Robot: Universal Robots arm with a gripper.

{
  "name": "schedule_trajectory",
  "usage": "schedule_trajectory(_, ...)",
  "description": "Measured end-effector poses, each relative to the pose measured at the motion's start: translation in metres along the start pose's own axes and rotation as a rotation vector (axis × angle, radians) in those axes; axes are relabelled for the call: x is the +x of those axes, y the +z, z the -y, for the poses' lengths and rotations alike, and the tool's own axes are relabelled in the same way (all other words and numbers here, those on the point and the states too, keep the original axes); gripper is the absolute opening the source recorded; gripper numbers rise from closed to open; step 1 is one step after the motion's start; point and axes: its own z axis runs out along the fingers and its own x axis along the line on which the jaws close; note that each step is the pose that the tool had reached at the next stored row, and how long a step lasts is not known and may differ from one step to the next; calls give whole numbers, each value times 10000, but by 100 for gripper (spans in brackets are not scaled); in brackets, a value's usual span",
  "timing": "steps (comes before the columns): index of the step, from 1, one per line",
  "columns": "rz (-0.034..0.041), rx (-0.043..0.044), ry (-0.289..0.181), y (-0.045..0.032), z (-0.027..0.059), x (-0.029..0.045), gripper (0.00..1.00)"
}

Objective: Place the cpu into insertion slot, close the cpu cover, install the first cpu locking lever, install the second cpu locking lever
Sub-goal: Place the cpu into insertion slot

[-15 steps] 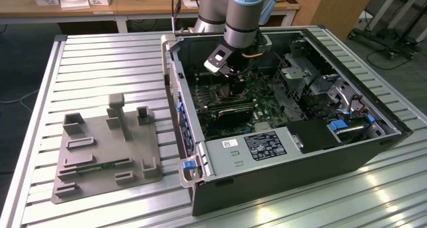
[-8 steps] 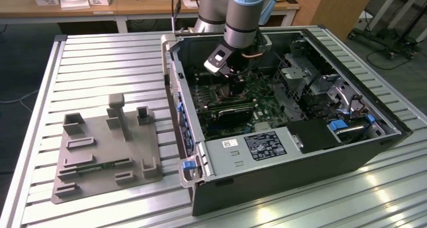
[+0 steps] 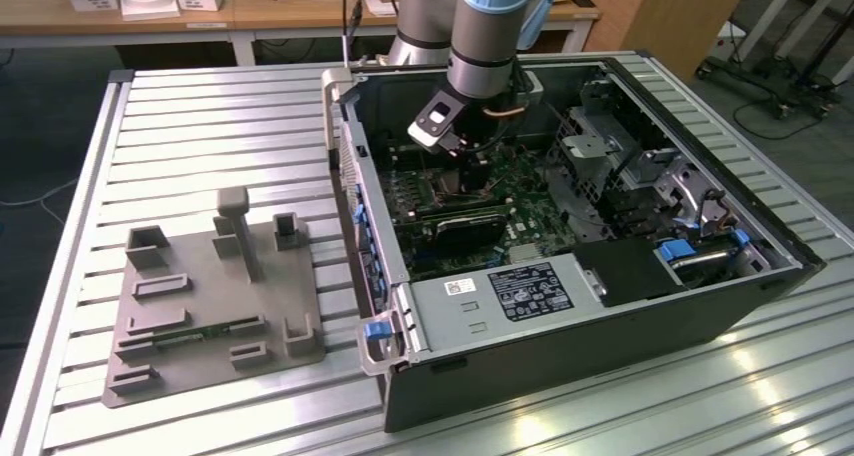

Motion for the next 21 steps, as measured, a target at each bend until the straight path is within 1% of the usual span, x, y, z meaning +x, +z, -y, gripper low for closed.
schedule_trajectory(3,1,-1,0,-1,0,0,69)
schedule_trajectory(6,20,-3,0,-8,-1,1,69)
schedule_trajectory(13,123,-1,-3,-36,-1,0,69)
schedule_trajectory(15,141,-1,-4,-46,-1,1,69)
schedule_trajectory(21,154,0,-4,-103,-3,2,69)
